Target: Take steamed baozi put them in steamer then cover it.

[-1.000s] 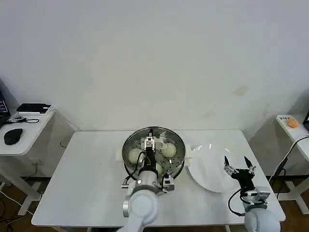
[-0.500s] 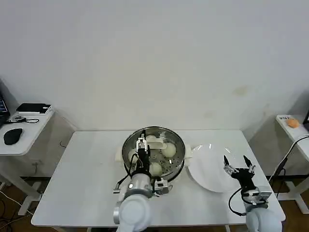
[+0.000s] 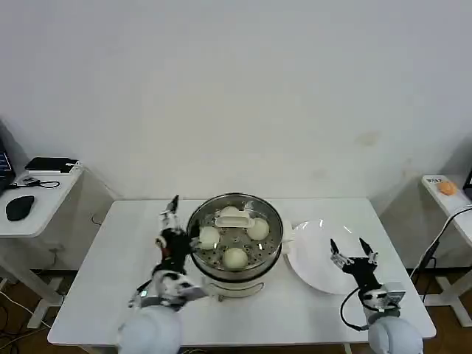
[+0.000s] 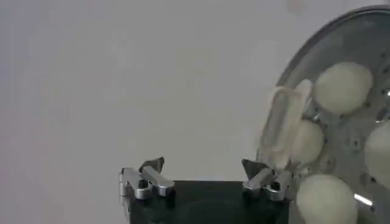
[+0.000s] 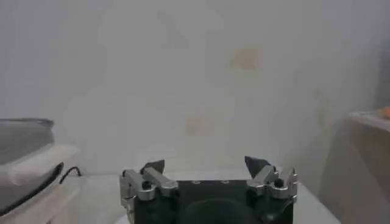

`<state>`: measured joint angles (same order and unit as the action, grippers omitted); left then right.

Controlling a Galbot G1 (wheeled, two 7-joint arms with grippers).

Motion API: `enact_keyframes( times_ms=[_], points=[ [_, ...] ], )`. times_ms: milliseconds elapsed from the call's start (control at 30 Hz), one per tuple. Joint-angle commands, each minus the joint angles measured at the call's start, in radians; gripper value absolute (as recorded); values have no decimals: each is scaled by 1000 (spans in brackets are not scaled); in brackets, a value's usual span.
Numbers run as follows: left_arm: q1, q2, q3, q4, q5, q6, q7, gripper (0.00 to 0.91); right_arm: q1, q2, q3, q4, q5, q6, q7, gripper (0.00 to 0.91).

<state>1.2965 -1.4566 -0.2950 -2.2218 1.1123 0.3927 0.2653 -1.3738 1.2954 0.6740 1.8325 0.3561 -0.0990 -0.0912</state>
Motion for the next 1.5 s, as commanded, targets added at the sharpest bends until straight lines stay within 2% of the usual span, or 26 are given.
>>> enact_keyframes(
  times_ms=[33,133,200,267,400,500,1033,1500],
  points=[
    [164,144,-417,118,-960,-220,-196,907,6,-57,-94,4,25,-20,35,907],
    [184,155,-441,201,-1016,-262,-225,907,23,-87,-97,3,24,-70,62,907],
    [206,170,-445,246,-1061,-259,-230,907,34,-136,-97,14,95,-97,76,907],
    [224,179,-439,264,-1078,-258,-231,907,33,-173,-110,20,128,-109,87,907],
    [264,184,-411,293,-1105,-256,-229,907,14,-218,-142,19,123,-136,102,907],
    [271,174,-397,311,-1141,-249,-225,907,11,-206,-142,10,127,-134,120,907],
    [318,133,-386,264,-1180,-241,-190,907,2,-180,-135,-4,90,-114,117,907],
    [320,133,-401,235,-1210,-250,-189,907,-20,-160,-121,31,41,-107,94,907]
  ],
)
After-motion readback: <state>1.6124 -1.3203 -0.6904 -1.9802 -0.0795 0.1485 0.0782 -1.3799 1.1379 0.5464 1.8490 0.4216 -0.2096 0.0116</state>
